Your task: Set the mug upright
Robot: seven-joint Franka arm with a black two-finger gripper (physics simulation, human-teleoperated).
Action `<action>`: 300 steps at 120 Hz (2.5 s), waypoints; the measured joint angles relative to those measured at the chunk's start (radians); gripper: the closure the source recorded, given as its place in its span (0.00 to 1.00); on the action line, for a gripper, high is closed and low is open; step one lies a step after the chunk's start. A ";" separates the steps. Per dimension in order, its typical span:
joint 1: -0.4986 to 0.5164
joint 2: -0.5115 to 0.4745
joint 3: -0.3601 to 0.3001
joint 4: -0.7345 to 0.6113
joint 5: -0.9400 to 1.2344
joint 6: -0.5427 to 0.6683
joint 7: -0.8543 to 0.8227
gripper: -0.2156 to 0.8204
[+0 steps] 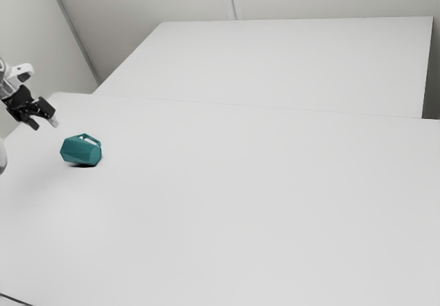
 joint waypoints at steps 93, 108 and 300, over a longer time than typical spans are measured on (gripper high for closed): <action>0.298 0.373 -0.407 0.335 -0.017 -0.132 0.287 0.22; 0.305 0.374 -0.423 0.334 -0.022 -0.138 0.308 0.29; 0.299 0.307 -0.446 0.237 -0.150 -0.150 0.284 0.96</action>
